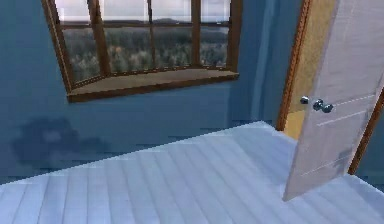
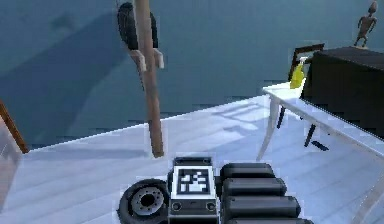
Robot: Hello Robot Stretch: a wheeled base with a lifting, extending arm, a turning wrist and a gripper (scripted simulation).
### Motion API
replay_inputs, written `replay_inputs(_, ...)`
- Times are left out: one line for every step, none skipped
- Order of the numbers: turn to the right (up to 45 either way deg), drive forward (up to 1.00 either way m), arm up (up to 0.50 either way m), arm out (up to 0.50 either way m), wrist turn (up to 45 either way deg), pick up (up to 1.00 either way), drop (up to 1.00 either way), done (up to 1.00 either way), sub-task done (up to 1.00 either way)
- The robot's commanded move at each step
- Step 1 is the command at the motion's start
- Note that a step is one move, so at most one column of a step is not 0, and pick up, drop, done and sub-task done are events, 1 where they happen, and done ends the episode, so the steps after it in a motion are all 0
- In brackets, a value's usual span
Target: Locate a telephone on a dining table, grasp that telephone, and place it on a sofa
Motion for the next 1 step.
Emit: replay_inputs(3.0,0.00,0.00,0.00,0.0,0.00,0.00,0.00,0.00)
